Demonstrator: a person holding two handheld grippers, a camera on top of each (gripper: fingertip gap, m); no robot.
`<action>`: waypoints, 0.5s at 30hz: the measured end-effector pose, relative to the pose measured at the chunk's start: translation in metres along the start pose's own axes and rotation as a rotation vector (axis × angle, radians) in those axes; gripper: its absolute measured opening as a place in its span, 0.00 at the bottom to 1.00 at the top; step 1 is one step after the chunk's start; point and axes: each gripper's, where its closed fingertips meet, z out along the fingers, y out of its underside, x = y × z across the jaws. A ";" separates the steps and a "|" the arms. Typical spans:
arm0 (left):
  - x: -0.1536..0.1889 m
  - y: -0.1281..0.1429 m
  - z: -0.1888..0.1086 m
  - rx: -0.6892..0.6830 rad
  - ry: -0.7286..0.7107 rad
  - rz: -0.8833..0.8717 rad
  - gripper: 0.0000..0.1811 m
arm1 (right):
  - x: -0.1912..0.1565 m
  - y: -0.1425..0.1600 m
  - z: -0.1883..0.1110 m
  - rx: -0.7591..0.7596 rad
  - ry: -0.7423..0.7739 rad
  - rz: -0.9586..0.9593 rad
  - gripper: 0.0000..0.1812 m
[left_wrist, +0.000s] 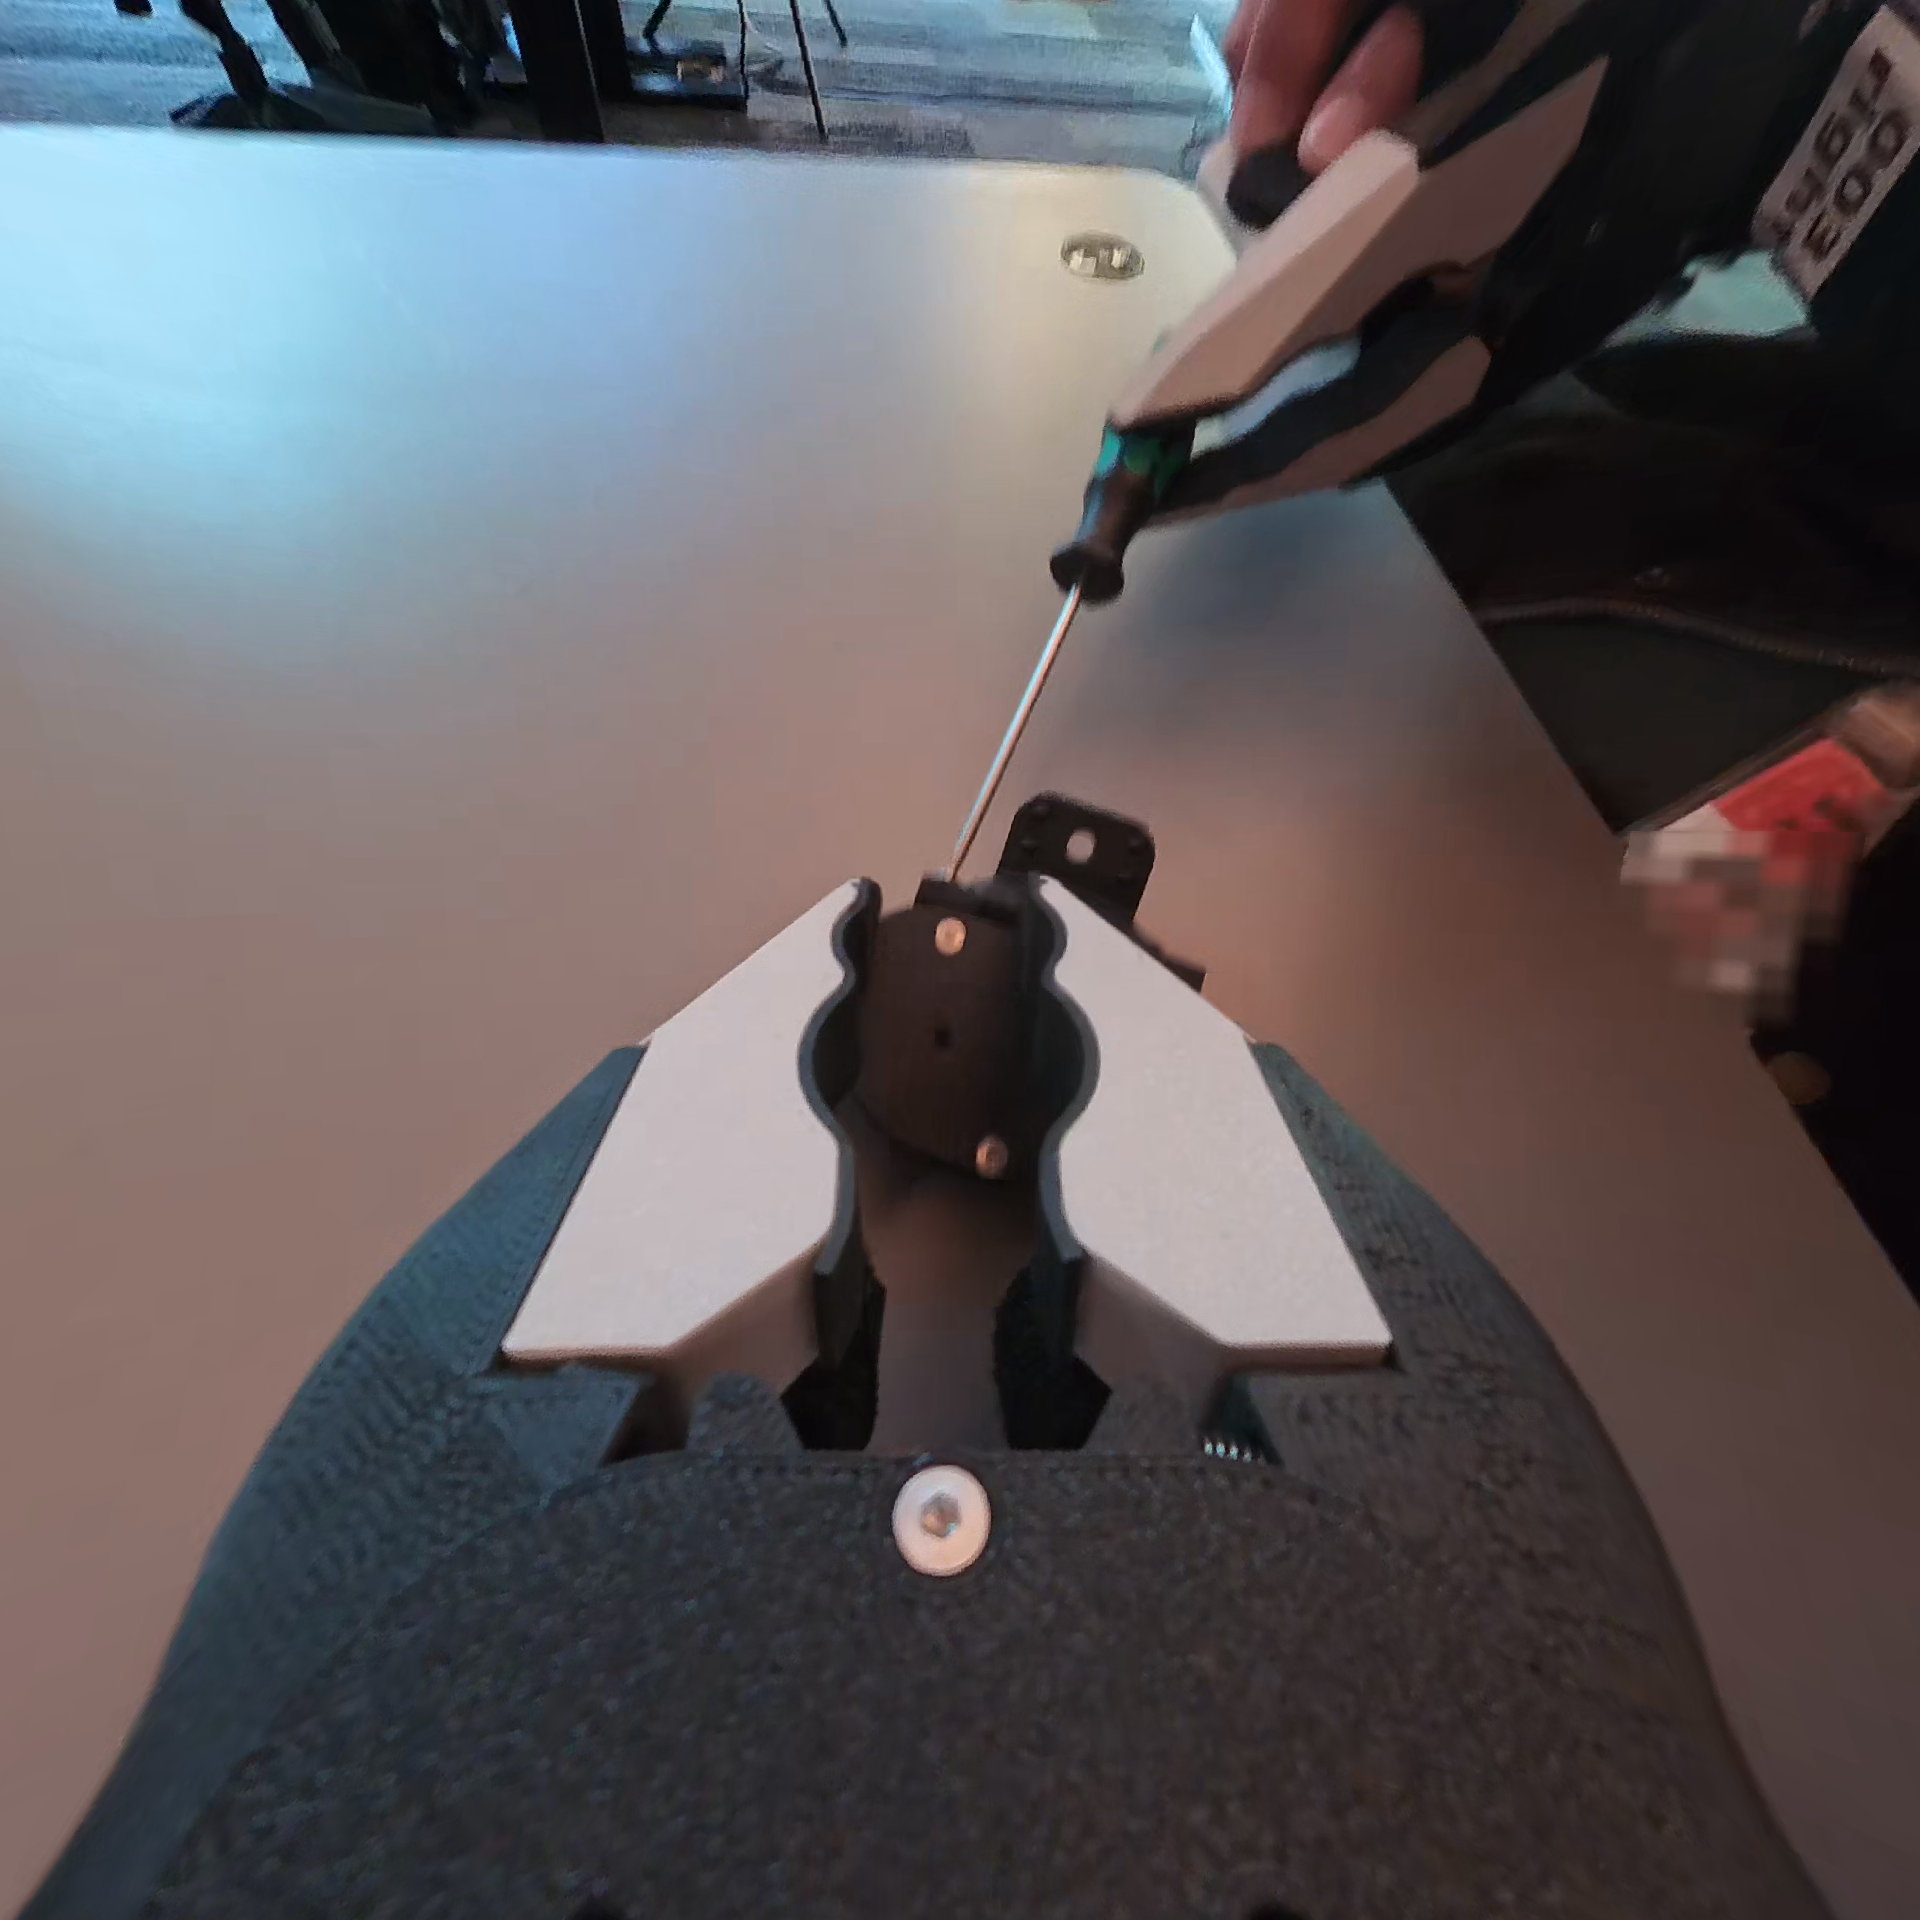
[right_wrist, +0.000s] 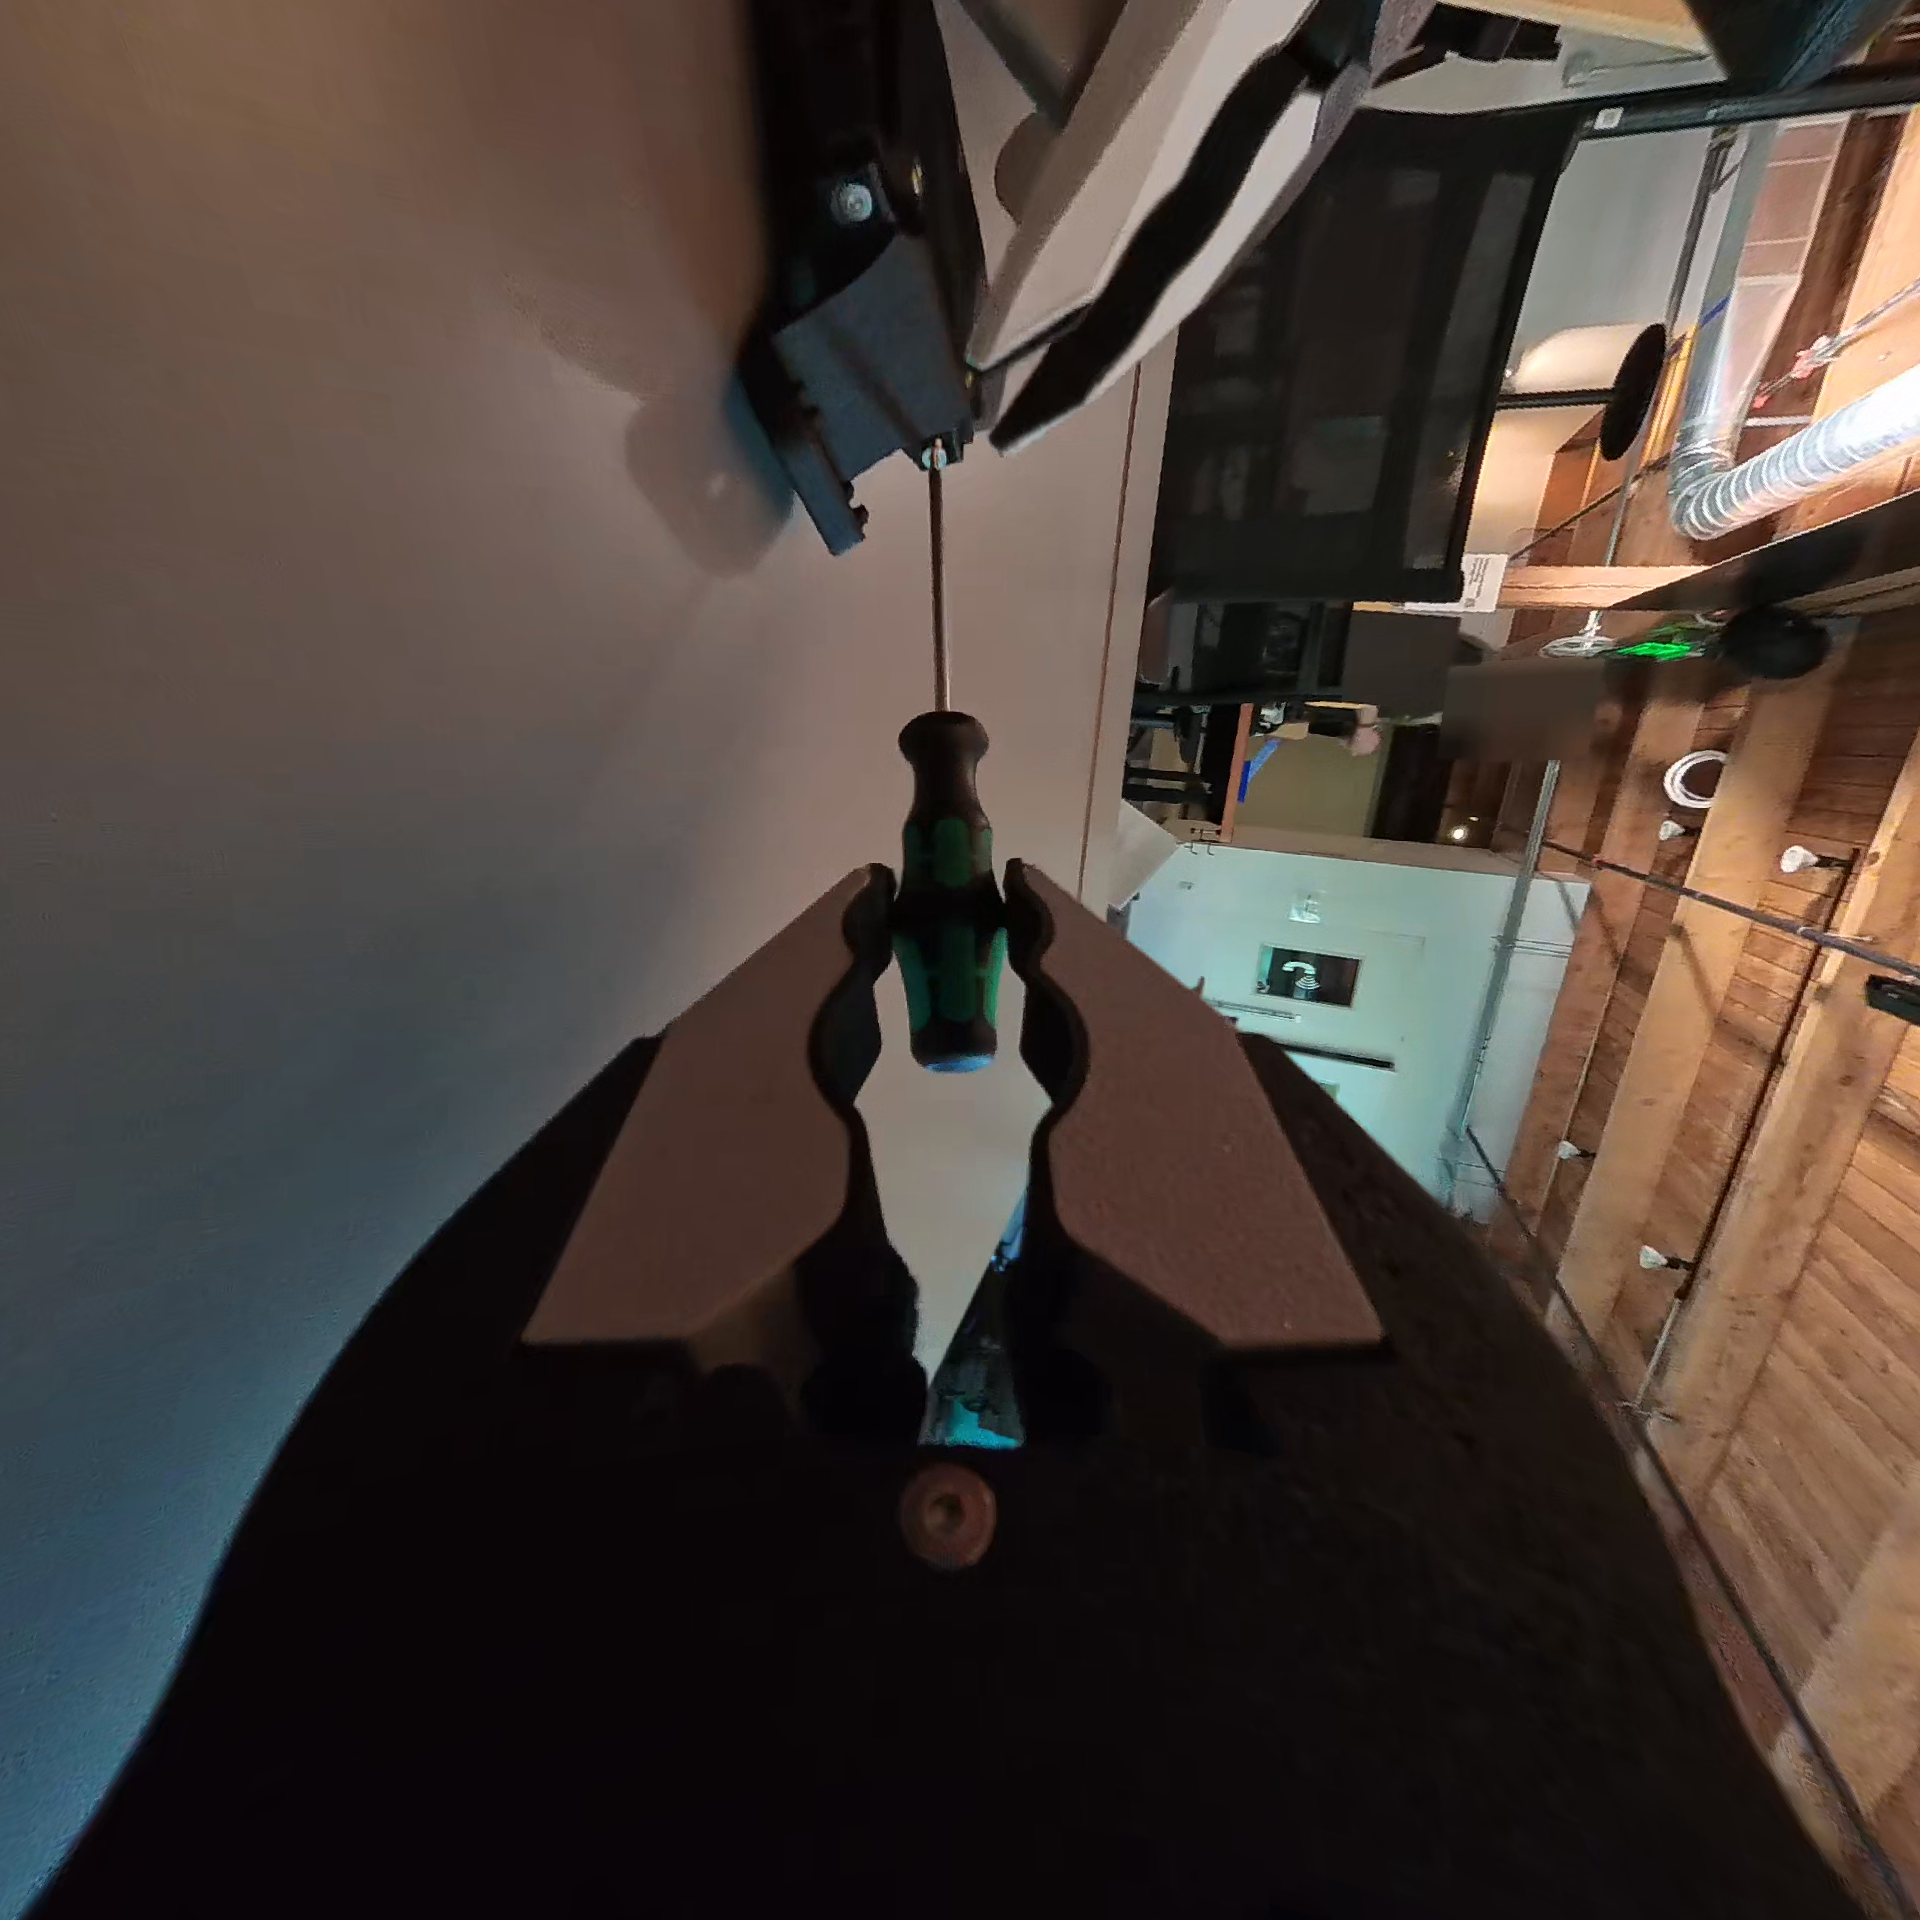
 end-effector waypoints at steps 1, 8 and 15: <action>0.001 -0.004 0.002 0.008 0.003 0.005 0.15 | -0.001 -0.001 0.000 0.003 -0.009 0.012 0.11; 0.007 -0.011 0.026 -0.080 -0.003 0.136 0.07 | -0.003 -0.001 0.005 0.006 -0.023 0.036 0.11; 0.010 -0.011 0.032 -0.132 -0.028 0.207 0.03 | -0.001 -0.001 0.006 0.012 -0.031 0.062 0.11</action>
